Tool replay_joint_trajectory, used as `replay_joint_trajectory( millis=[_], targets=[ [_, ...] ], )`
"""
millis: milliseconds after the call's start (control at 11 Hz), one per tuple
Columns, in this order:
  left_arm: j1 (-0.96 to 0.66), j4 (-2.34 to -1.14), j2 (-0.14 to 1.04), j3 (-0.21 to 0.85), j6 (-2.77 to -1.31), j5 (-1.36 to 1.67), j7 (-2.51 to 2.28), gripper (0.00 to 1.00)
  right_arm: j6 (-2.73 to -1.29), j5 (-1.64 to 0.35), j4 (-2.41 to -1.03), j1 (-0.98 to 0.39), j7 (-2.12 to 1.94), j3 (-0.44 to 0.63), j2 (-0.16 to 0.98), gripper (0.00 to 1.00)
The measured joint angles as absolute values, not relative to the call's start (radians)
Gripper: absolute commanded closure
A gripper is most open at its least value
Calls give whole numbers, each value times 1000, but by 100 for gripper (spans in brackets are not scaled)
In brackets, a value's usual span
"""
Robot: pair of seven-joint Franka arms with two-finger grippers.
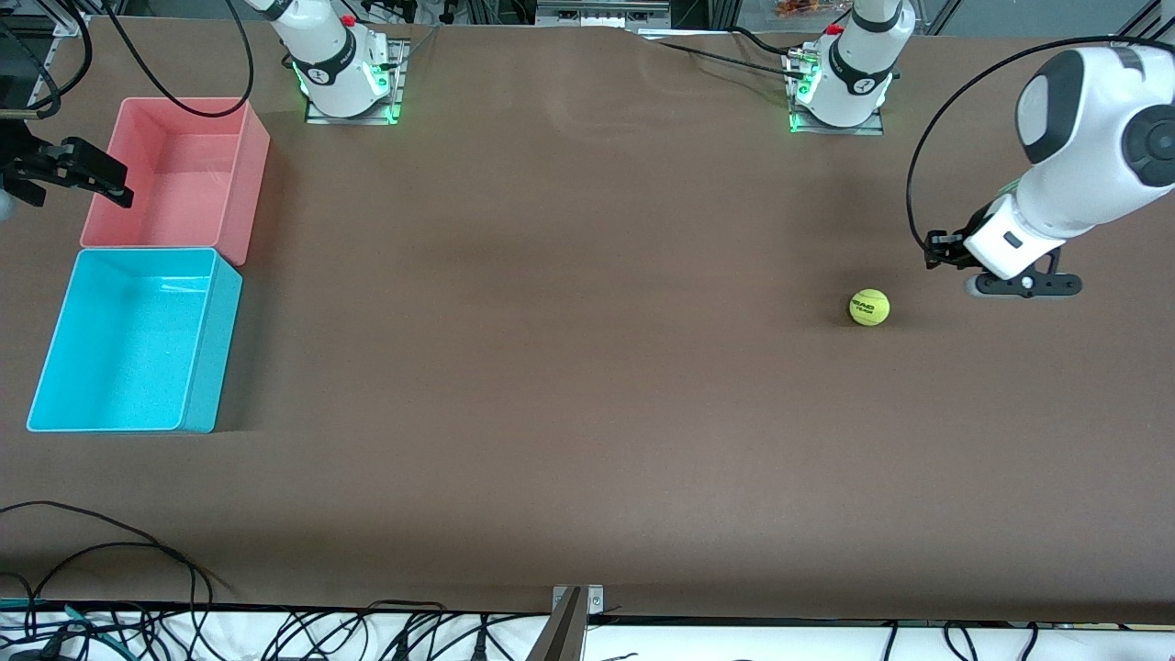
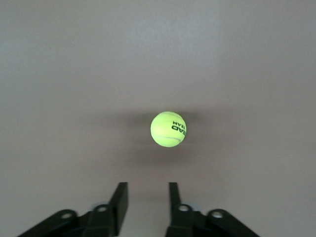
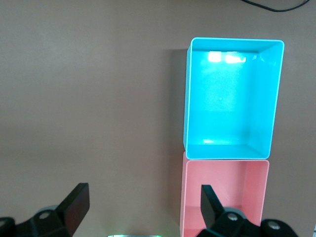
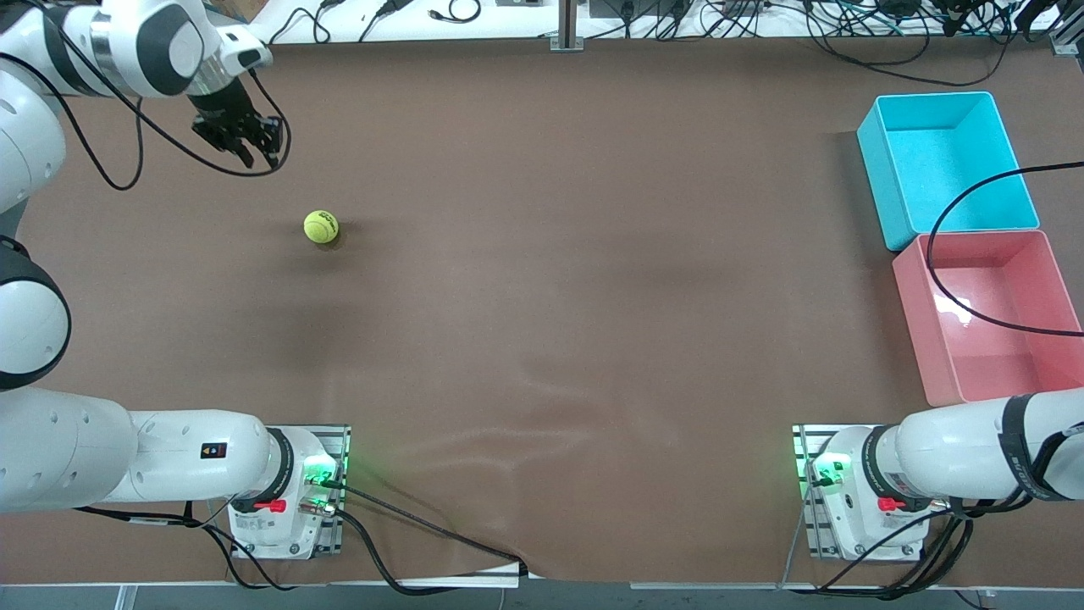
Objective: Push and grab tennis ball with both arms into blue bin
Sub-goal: 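Lower the left gripper with fingers closed beside the tennis ball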
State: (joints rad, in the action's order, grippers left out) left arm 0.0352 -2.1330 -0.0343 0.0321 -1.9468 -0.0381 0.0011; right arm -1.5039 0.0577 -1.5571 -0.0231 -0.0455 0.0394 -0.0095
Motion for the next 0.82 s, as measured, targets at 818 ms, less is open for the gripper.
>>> replay_joint_trajectory(
  millis=[818],
  targets=[
    [51, -2264, 20, 20, -2185, -42, 619, 100, -1504, 58, -1556, -23, -45, 39, -10, 0]
  ],
)
